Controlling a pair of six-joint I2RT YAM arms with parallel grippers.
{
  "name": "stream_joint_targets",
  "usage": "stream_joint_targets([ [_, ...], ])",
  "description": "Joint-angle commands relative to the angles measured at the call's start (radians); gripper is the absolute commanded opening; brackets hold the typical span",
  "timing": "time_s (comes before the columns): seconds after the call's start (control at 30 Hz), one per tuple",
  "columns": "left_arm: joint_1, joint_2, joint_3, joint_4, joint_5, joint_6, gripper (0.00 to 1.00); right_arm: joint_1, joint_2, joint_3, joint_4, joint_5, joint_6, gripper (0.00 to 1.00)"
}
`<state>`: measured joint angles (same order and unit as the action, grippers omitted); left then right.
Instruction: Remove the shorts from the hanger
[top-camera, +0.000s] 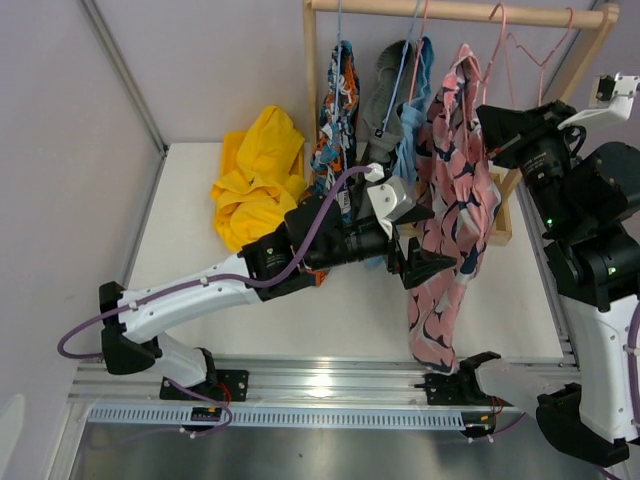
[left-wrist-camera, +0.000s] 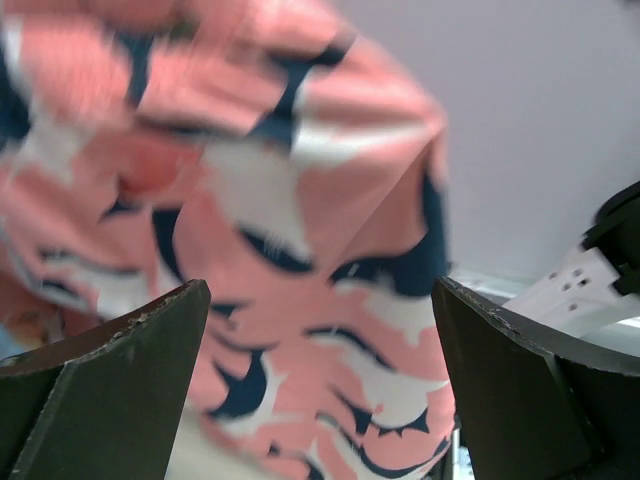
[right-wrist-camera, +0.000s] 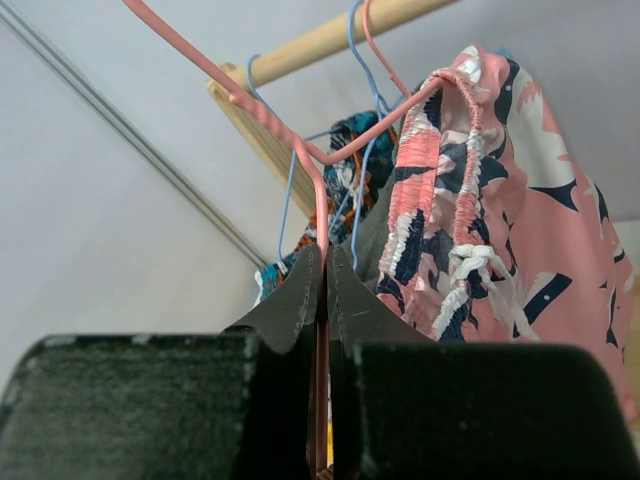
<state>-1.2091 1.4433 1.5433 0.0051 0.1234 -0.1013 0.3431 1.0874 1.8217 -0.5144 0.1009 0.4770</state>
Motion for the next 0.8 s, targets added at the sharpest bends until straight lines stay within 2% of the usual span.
stream_joint_targets([
  [0.0,-0.033,0.005,0.078,0.088,-0.005,-0.006,0.99,0.016,-0.017,-0.060,0.102,0.033,0.034,0.00],
  [0.13,-0.092,0.023,0.096,0.093,-0.059,0.021,0.99,0.023,-0.015,-0.071,0.102,0.043,0.048,0.00],
  [0.3,-0.109,0.040,0.069,0.087,-0.067,-0.003,0.99,0.033,0.002,-0.052,0.113,0.060,0.045,0.00],
  [0.57,-0.141,0.084,0.020,0.099,-0.194,0.018,0.99,0.040,0.017,0.005,0.097,0.069,0.069,0.00],
  [0.67,-0.139,0.101,-0.038,0.163,-0.248,0.021,0.91,0.045,0.008,0.011,0.088,0.063,0.089,0.00],
  [0.73,-0.139,0.124,-0.046,0.174,-0.277,0.031,0.75,0.046,-0.004,0.010,0.083,0.059,0.100,0.00],
  [0.77,-0.139,0.150,-0.046,0.180,-0.310,0.032,0.53,0.048,-0.009,0.010,0.080,0.057,0.110,0.00],
])
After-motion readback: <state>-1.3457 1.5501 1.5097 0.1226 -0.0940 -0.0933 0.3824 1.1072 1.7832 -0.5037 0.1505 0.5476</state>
